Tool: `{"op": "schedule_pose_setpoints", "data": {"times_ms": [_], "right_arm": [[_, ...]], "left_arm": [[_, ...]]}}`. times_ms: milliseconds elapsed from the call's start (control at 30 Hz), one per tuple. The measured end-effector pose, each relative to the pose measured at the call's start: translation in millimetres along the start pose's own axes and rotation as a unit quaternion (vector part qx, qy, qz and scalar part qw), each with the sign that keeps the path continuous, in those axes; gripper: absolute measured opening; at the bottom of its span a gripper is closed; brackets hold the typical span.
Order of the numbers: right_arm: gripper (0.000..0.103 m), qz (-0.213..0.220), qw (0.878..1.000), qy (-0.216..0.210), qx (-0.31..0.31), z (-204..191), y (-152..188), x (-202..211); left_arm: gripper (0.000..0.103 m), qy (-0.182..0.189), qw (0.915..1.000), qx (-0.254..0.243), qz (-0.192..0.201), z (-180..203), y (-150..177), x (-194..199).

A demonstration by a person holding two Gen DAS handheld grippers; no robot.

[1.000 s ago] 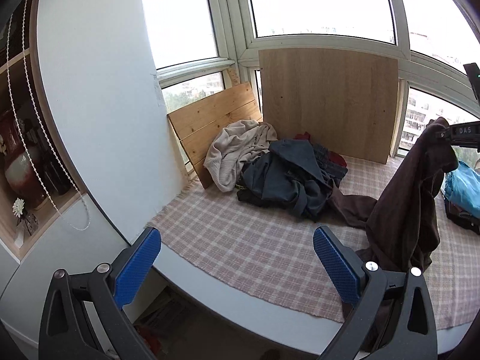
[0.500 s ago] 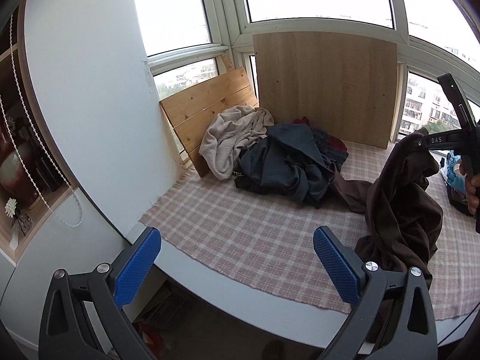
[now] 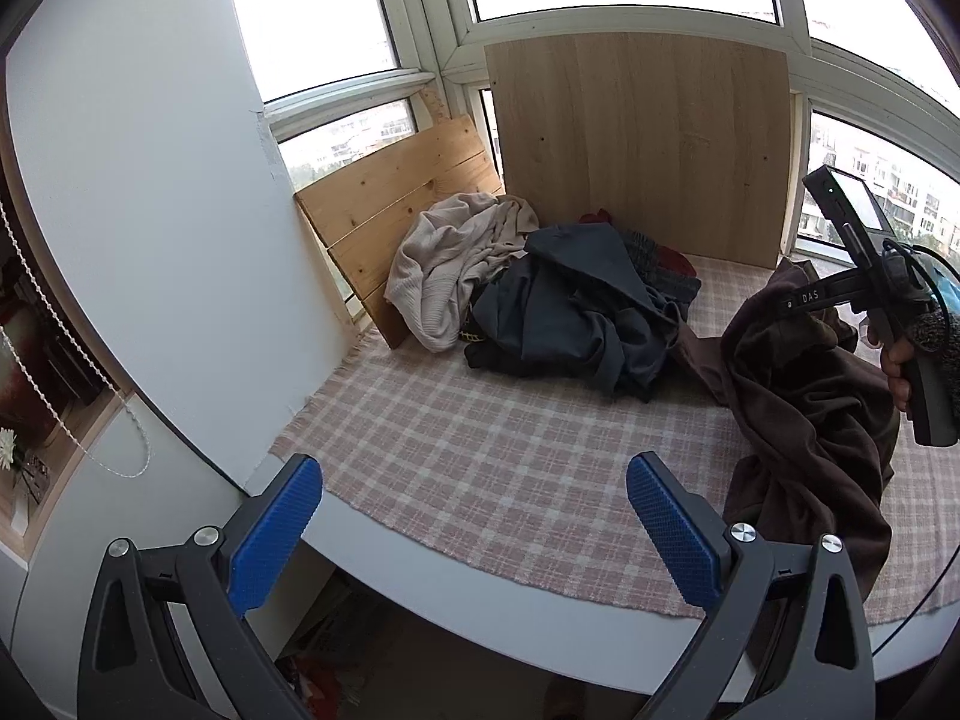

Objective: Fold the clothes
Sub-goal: 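Carry the brown jacket with the right gripper and lower it onto the cloth, then grasp the brown jacket with the left gripper while the right gripper holds it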

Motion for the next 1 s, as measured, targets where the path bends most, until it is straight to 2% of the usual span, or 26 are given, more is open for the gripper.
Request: {"op": "schedule_pose_setpoints", "data": {"times_ms": [67,167,200,233,367,433,500,567,667,800,900,1000], "right_arm": [[0.017,0.001,1.0,-0.012,-0.006,-2,-4,5],[0.038,0.002,0.999,-0.052,-0.015,0,-7,24],[0.05,0.0,0.998,-0.065,-0.018,2,-6,30],[0.054,-0.002,0.997,-0.076,-0.022,4,-6,37],[0.054,-0.007,0.995,-0.088,-0.051,19,-9,53],[0.054,0.019,0.996,-0.073,-0.045,32,-5,74],[0.054,0.047,0.997,-0.04,-0.039,58,7,93],[0.055,0.058,0.998,0.001,-0.039,93,23,102],[0.055,0.035,0.996,0.06,-0.048,144,46,88],[0.055,0.009,0.996,0.011,-0.088,179,49,51],[0.055,-0.002,0.997,-0.023,-0.068,171,33,14],[0.055,-0.024,0.997,-0.053,-0.042,155,17,-22]], "left_arm": [[0.102,0.01,0.9999,-0.009,-0.002,4,0,-9],[0.102,0.024,0.9988,-0.041,-0.012,18,5,-26],[0.102,0.031,0.9979,-0.053,-0.017,24,7,-32],[0.102,0.04,0.9968,-0.066,-0.022,32,9,-39],[0.102,0.085,0.9883,-0.121,-0.037,79,13,-61],[0.102,0.125,0.981,-0.144,-0.035,108,11,-66],[0.102,0.159,0.974,-0.156,-0.04,134,6,-76],[0.102,0.16,0.9726,-0.165,-0.038,152,-2,-90],[0.102,0.148,0.9729,-0.175,-0.028,165,-19,-115],[0.102,0.167,0.9725,-0.158,-0.036,184,-50,-154],[0.102,0.173,0.973,-0.147,-0.043,197,-67,-183],[0.102,0.174,0.974,-0.131,-0.063,194,-75,-205]]}}
Point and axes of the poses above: each gripper's, at about its wrist camera, not at the fingertips, and x roughly against the way its jaws point, z to its right, y to its underside, the point moved 4 cm from there along -x, roughly the way its jaws point, and after that the axes turned 3 degrees about z, right-handed, at the moved point
